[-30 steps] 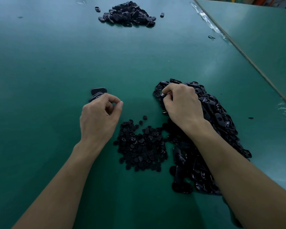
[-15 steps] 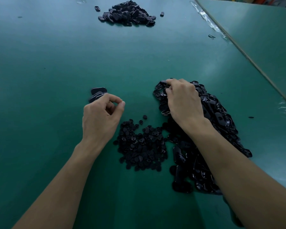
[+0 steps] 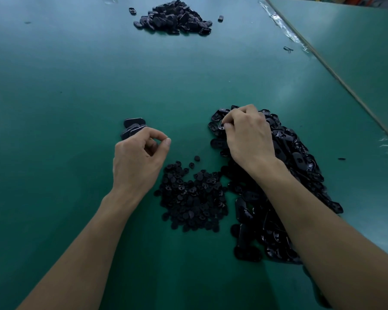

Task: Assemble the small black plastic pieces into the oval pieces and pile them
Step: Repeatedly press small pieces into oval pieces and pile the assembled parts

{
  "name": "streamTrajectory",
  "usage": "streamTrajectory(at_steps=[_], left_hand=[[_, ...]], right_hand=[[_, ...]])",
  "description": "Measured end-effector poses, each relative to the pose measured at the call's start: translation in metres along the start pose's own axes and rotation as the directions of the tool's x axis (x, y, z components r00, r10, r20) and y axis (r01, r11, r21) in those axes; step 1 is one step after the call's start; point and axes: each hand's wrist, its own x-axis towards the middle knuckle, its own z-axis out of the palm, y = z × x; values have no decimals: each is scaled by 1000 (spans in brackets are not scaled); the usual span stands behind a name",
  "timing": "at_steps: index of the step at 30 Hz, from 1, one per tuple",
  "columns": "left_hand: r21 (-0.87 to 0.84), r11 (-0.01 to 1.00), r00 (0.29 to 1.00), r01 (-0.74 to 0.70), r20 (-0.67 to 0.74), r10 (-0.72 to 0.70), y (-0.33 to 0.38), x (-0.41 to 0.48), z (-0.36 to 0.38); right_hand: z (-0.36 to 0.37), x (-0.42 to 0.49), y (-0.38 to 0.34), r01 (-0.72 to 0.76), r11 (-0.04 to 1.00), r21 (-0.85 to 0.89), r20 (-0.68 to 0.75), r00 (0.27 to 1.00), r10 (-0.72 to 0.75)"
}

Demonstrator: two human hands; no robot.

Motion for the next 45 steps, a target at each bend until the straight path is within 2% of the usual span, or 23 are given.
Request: streamTrajectory(at_steps=[4, 7, 10, 13, 18, 21, 24, 30, 38, 41, 45], left_hand=[[-15, 1000, 1000, -4, 8, 4, 2, 0, 0], [-116, 992, 999, -44, 21, 47, 8, -2, 0], [-278, 960, 998, 22, 70, -2, 12, -1, 1], [-362, 929, 987, 78, 156, -22, 13, -2, 2], [-530, 837, 981, 139, 191, -41, 13, 0, 0], [-575, 801, 980, 169, 183, -75, 13, 1, 0], [-593, 782, 978, 191, 187, -97, 14, 1, 0], [-587, 793, 978, 163, 201, -53, 14, 0, -1], [-649, 725, 960, 233, 272, -66, 16, -3, 2], [-638, 740, 965, 212, 258, -54, 16, -2, 2], [-658, 713, 965, 242, 237, -109, 15, -1, 0]], right_hand=[[-3, -1, -5, 19, 995, 93, -15, 1000, -17], [-6, -2, -15, 18, 945, 327, 65, 997, -42], [-7, -7, -25, 74, 858, 508, 130, 978, -161], [-4, -12, -32, 117, 784, 610, 164, 949, -269], [-3, -14, -31, 144, 735, 663, 188, 918, -349], [-4, -14, -29, 78, 725, 684, 203, 935, -292], [-6, -14, -28, 14, 711, 703, 220, 947, -236], [-6, -16, -29, -4, 698, 716, 257, 932, -257], [-6, -18, -30, -50, 649, 759, 280, 925, -256], [-5, -19, -32, -47, 645, 763, 280, 923, -265], [-5, -18, -32, -42, 649, 760, 276, 925, -263]])
